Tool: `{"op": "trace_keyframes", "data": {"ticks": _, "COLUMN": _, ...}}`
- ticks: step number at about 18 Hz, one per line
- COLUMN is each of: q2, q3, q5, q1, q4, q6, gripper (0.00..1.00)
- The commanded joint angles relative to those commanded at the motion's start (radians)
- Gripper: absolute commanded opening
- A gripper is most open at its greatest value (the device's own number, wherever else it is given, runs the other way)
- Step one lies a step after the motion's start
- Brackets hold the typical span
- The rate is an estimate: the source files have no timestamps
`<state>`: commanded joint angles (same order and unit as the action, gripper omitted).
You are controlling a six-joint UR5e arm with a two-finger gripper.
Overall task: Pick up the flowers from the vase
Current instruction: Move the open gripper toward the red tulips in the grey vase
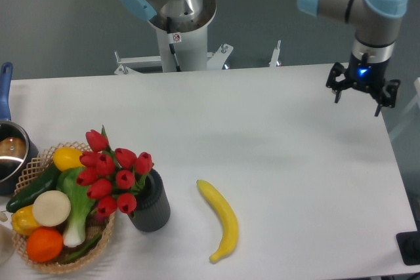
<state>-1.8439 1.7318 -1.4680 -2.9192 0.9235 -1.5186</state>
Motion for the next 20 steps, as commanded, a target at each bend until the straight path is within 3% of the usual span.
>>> {"op": "trace_keyframes", "data": {"ticks": 4, "q2": -0.003, "q3": 0.020, "q5": 0.011, "q1": 0.015, "q4": -0.012, "q6": -0.006, "gripper": 1.00}}
{"op": "trace_keyframes", "data": {"ticks": 6, "q2": -0.006, "q3": 0.025, "q5": 0.128, "q1": 0.015, "q4": -0.014, "q6": 0.005, "gripper": 1.00}}
{"op": "trace_keyframes", "data": {"ticks": 8, "q2": 0.005, "q3": 0.070, "q5": 0.292, "q1": -0.003, "q4": -0.017, "q6": 0.034, "gripper": 1.00}}
{"op": "trace_keyframes", "data": {"ticks": 11, "q2": 0.057, "q3": 0.097, "q5": 0.388, "q1": -0.006, "q4": -0.023, "q6": 0.049, "gripper": 1.00}}
{"op": "trace_keyframes", "data": {"ticks": 14, "q2": 0.109, "q3": 0.136, "q5": 0.565, "q1": 0.043, "q4": -0.020, "q6": 0.070, "gripper": 1.00}}
{"op": "trace_keyframes", "data": {"ticks": 17, "q2": 0.115, "q3": 0.166, "q5": 0.747, "q1": 0.072, "q4": -0.021, "q6": 0.118, "gripper": 1.00}}
{"op": "trace_keyframes", "data": {"ticks": 20, "q2": 0.114, "q3": 0.173, "q5": 0.821, "q1": 0.123, "q4": -0.021, "q6": 0.127, "gripper": 1.00}}
